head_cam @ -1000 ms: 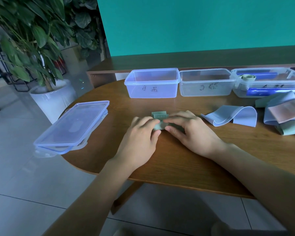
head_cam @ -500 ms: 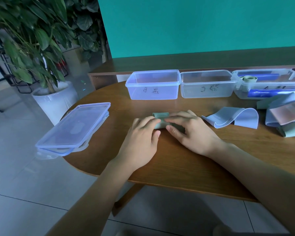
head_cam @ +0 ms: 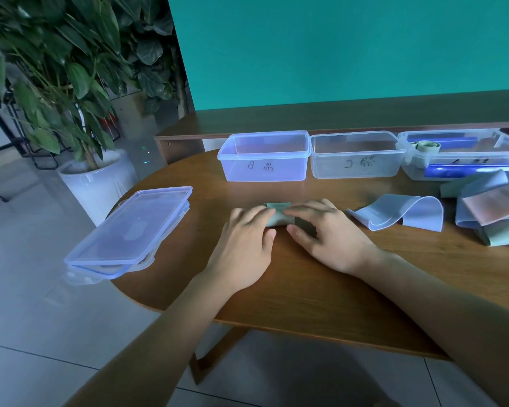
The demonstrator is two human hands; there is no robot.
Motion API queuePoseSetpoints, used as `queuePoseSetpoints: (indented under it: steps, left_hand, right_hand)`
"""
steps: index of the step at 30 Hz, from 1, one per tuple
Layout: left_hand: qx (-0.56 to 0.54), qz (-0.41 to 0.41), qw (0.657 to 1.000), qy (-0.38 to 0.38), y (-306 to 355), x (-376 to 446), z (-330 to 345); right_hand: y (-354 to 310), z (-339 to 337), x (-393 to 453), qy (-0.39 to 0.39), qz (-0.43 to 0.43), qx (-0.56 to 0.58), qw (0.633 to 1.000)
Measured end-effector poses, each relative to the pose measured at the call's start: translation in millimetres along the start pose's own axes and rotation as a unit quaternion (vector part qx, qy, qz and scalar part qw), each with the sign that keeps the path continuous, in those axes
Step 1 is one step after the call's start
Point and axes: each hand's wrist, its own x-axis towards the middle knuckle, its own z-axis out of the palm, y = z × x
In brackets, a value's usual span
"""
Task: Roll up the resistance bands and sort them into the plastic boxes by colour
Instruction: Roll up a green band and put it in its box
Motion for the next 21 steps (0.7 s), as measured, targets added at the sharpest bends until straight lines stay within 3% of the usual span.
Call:
queuePoseSetpoints:
  steps: [16, 21]
  left_hand:
    - [-0.001, 0.006, 1.0, 0.021, -10.7, 20.4, 8.5]
    - [-0.022, 0.041, 0.997, 0.063, -15.6, 28.1, 11.5]
  right_hand:
    - [7.1, 5.1, 12.1, -0.009, 0.015, 0.006, 1.0]
    - [13.0, 9.6, 21.3, -0.018, 0.031, 0.007, 0.999]
